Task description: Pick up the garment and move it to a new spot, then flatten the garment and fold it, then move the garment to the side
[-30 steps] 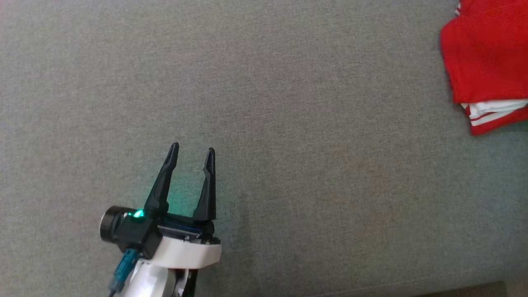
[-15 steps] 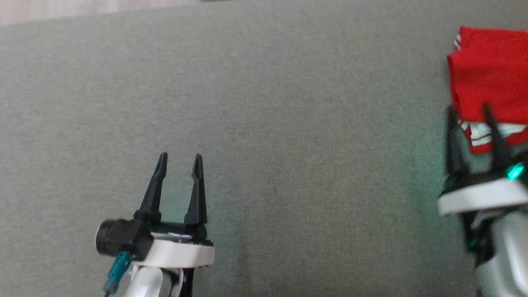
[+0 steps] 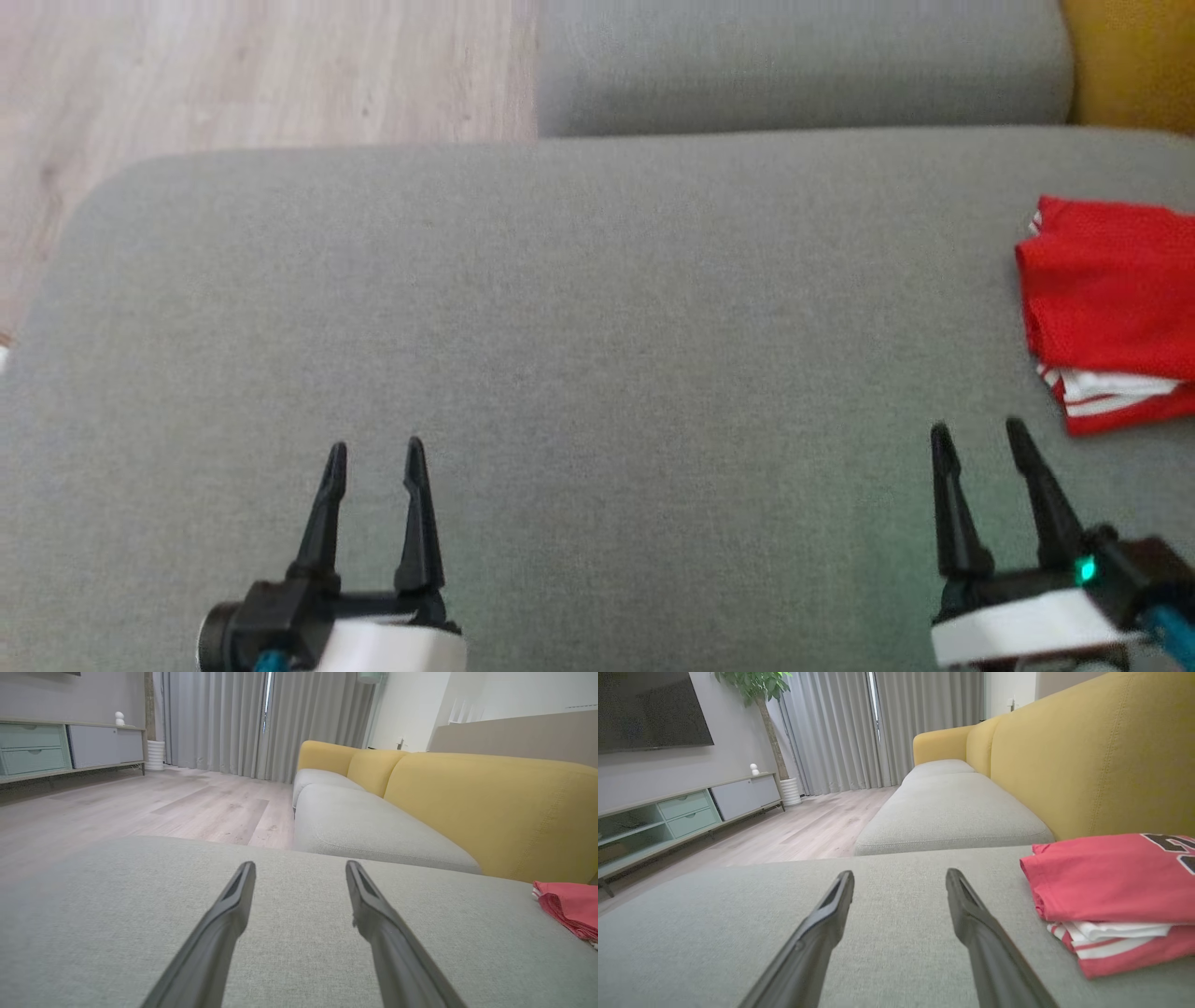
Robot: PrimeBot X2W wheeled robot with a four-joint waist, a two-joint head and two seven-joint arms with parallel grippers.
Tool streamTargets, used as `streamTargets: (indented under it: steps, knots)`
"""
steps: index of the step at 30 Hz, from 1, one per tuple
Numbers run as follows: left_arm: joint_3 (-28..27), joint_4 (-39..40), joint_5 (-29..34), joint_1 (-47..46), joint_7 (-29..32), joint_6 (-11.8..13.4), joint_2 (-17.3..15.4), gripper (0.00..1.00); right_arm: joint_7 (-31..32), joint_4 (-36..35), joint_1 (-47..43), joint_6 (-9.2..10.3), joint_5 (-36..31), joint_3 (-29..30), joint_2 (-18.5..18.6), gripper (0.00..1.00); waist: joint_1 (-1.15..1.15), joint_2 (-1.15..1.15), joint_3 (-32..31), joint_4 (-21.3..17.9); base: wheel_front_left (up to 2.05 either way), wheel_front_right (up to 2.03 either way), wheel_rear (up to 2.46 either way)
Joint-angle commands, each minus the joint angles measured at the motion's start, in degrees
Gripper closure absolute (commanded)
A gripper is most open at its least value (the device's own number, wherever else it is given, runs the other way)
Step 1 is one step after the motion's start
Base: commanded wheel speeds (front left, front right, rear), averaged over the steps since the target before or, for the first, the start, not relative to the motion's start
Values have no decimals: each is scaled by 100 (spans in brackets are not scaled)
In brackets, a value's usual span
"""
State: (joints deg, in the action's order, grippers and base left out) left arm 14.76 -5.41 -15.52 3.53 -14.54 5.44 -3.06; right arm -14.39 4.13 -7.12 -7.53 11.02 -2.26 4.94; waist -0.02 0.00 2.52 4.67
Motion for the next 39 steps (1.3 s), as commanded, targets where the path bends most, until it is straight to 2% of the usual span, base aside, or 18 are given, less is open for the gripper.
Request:
streamTargets:
  steps: [1, 23, 24, 27, 39]
  knots:
    - [-218, 241, 48, -38, -46, 30, 18, 0, -60, -251, 113, 4, -78, -117, 1, 0, 2, 0, -164, 103, 0, 0, 0]
    - [-252, 30, 231, 201, -46, -93, 18, 0, -61, -228, -69, 4, -154, -29, -128, 0, 2, 0, -406, 165, 0, 0, 0]
    - [-20, -143, 191, 377, 1, -95, 0, 100, 1, -54, -181, 0, -141, 82, -156, 100, 2, 0, -407, 165, 0, 0, 0]
    - [-6, -339, 73, 414, 40, -106, 0, 100, 19, 167, -192, 0, -25, 58, -160, 100, 2, 0, -405, 154, 0, 0, 0]
    - [-139, -390, -686, 286, 180, -206, -52, 100, 172, 248, -49, 0, 758, 87, -122, 100, 2, 0, -389, 99, 0, 0, 0]
